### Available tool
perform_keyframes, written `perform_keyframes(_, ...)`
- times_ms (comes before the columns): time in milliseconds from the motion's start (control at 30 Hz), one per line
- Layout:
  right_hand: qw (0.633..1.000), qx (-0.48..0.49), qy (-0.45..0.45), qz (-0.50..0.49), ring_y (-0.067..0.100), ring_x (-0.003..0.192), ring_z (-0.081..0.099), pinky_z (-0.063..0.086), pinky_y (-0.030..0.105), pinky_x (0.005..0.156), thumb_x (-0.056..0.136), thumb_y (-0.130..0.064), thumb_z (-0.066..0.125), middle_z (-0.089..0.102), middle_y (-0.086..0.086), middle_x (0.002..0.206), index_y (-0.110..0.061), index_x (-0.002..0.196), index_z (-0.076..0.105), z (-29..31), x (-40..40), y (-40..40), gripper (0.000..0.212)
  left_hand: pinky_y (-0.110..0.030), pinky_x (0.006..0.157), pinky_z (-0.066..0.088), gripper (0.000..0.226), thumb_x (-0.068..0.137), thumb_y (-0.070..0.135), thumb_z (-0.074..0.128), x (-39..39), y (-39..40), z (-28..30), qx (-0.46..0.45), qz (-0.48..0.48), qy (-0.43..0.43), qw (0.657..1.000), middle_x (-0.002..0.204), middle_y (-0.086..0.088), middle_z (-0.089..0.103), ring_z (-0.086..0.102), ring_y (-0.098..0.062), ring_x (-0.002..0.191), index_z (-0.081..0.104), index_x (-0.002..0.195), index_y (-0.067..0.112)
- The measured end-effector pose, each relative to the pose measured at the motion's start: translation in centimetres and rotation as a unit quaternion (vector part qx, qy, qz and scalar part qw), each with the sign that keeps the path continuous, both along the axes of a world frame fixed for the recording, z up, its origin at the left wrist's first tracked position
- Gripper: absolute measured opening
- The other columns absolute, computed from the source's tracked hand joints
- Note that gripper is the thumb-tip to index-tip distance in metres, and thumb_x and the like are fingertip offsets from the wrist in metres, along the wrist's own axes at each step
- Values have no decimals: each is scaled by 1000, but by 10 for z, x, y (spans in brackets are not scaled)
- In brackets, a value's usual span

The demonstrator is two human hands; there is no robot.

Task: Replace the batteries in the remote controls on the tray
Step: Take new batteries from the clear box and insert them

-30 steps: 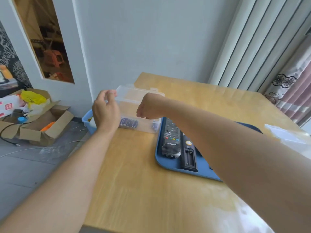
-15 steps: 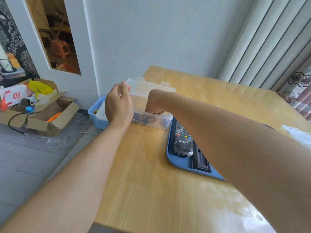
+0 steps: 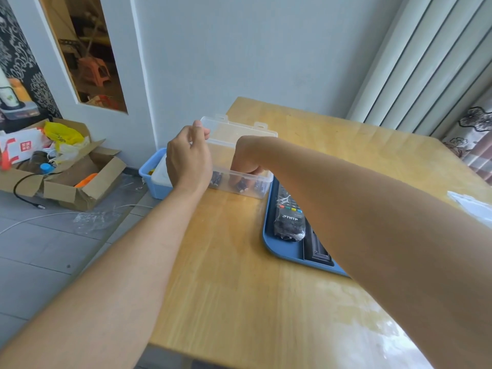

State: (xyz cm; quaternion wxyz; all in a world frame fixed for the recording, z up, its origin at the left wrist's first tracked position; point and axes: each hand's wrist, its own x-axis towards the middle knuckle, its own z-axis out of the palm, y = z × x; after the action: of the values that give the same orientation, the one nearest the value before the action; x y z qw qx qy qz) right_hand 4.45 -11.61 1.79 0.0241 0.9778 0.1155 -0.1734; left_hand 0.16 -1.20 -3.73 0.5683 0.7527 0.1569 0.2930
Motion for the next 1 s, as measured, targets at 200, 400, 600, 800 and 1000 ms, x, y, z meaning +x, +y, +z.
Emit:
perform_keyframes(200,982,183,7,-37,23,81,74,62,35,83,89,-12,71,76,9,95,-6,111,72,10,-4,-9,23,-35,90,45,41,103,43,36,1,4,-1,12,3,-10,1000,104,7,74,60,-17,103,70,93,23)
perform_keyframes(400,698,700,114,-98,22,80,70,62,33,83,98,0,57,68,9,84,-5,114,66,52,-35,-81,18,-26,88,45,18,95,33,62,-16,-9,5,103,-19,-121,987,95,20,65,60,-13,103,71,101,20)
perform_keyframes(600,433,843,217,-234,17,78,65,61,28,75,99,0,52,62,9,86,-3,127,64,15,-66,-174,30,-30,69,52,20,81,49,77,-79,-81,13,244,-286,49,926,68,13,67,63,-8,71,68,87,32)
perform_keyframes(800,449,820,219,-280,11,75,67,55,14,60,99,-6,58,64,3,86,-10,123,65,-6,-95,-203,25,-33,73,40,48,90,66,55,-127,-145,24,564,-233,148,778,110,0,69,66,-23,106,59,118,27)
perform_keyframes(1000,580,755,147,-269,3,63,56,22,12,35,95,-22,68,71,-6,87,-21,104,71,-2,-113,-213,10,-31,74,37,51,93,54,63,-136,-169,34,606,-217,235,728,120,-4,65,63,-25,114,56,123,14)
